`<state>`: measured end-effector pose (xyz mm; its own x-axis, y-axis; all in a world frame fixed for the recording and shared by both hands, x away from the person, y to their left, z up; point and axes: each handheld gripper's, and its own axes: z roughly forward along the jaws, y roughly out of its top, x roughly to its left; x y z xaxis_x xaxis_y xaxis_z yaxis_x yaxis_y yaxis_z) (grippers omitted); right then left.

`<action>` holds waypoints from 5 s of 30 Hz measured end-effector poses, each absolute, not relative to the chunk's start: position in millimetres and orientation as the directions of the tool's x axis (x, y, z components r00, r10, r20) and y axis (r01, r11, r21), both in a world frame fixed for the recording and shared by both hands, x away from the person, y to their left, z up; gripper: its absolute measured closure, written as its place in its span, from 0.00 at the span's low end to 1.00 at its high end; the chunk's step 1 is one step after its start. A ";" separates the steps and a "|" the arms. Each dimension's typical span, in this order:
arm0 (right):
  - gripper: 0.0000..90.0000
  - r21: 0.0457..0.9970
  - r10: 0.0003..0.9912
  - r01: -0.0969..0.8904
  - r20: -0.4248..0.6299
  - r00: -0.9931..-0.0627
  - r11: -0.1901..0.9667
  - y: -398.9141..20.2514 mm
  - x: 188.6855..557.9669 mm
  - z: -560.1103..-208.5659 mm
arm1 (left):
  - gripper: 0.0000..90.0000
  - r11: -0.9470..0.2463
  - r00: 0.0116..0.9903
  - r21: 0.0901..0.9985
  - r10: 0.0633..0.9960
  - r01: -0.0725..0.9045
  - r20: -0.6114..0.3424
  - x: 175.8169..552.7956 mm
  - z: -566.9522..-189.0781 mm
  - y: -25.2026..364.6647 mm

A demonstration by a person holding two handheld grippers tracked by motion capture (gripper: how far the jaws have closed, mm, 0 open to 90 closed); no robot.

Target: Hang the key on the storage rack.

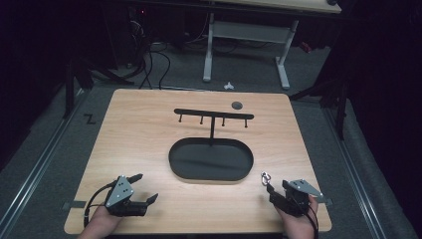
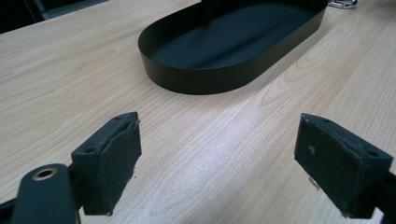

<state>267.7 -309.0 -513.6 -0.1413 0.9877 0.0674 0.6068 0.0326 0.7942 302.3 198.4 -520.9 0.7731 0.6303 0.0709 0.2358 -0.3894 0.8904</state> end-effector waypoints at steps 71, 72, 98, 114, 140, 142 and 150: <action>0.32 0.455 0.949 0.839 -0.048 -0.312 0.299 -288.1 293.6 -490.7 | 0.17 -0.418 0.779 0.874 0.622 0.248 0.076 306.0 -520.9 193.7; 0.32 0.438 0.949 0.848 -0.044 -0.312 0.299 -286.8 297.3 -489.8 | 0.17 -0.420 0.781 0.873 0.620 0.247 0.077 305.7 -520.9 193.7; 0.30 0.251 0.954 0.922 -0.017 -0.299 0.294 -290.3 341.7 -475.0 | 0.17 -0.422 0.785 0.871 0.615 0.249 0.073 306.3 -520.9 193.8; 0.50 0.246 0.945 0.913 -0.057 -0.322 0.326 -285.2 366.2 -477.4 | 0.17 -0.422 0.784 0.871 0.616 0.252 0.072 306.6 -521.1 193.7; 0.82 0.233 0.929 0.902 -0.026 -0.368 0.364 -285.0 372.6 -483.8 | 0.17 -0.422 0.783 0.870 0.618 0.256 0.069 307.0 -521.2 193.4; 0.83 0.235 0.930 0.902 -0.023 -0.367 0.362 -284.8 372.3 -483.4 | 0.17 -0.422 0.784 0.869 0.617 0.257 0.068 307.0 -521.2 193.4; 0.94 0.252 0.928 0.896 -0.020 -0.373 0.366 -285.8 370.5 -477.5 | 0.17 -0.422 0.784 0.869 0.618 0.258 0.067 307.2 -521.2 193.3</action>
